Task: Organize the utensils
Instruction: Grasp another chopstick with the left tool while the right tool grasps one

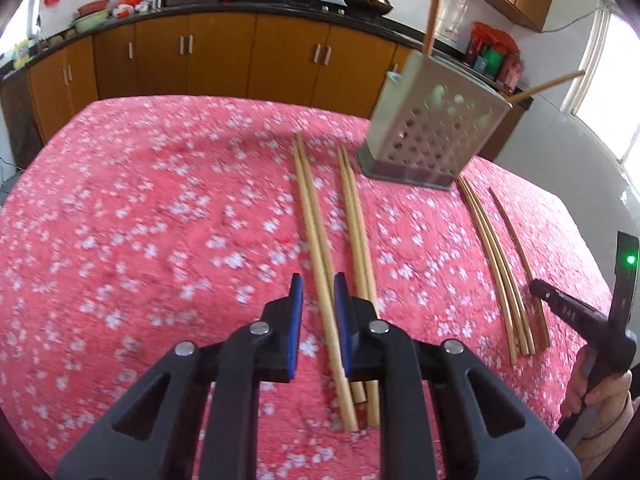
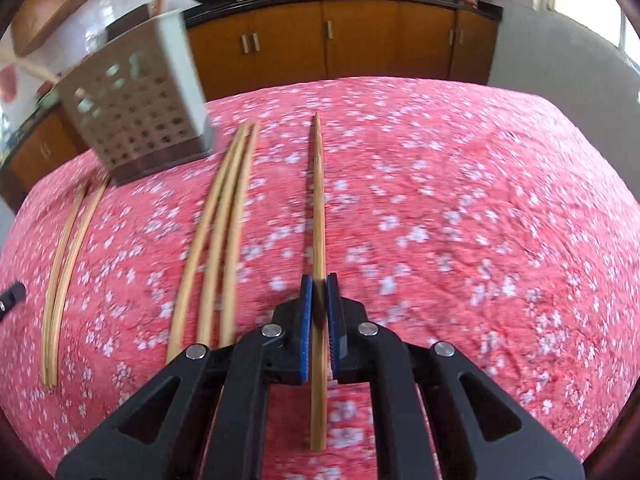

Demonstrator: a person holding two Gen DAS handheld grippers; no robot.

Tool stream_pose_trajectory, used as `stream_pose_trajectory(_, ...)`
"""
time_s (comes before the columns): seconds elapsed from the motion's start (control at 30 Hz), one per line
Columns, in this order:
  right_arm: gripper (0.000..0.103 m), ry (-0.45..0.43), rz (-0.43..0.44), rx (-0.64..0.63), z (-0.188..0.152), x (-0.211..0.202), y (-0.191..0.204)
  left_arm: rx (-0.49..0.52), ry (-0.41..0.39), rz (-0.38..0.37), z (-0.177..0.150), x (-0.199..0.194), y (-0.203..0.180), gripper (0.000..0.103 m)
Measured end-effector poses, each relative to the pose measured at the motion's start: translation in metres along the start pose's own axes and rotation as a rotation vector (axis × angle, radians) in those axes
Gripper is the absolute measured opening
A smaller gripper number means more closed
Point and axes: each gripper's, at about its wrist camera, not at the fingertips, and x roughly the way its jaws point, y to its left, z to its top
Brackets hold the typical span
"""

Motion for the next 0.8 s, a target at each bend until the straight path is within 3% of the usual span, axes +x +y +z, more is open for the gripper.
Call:
stream_pose_trajectory(0.33,0.008,-0.012,-0.001,-0.020,-0.010,-0.007,-0.004,0.037,0.069,0.035,-0.010,0.019,-0.009,0.013)
stream_pose_trajectory(0.8,0.009,-0.013,0.027,-0.081,-0.022,-0.013,0.009,0.056,0.066,0.080,-0.012,0.022,-0.009,0.010)
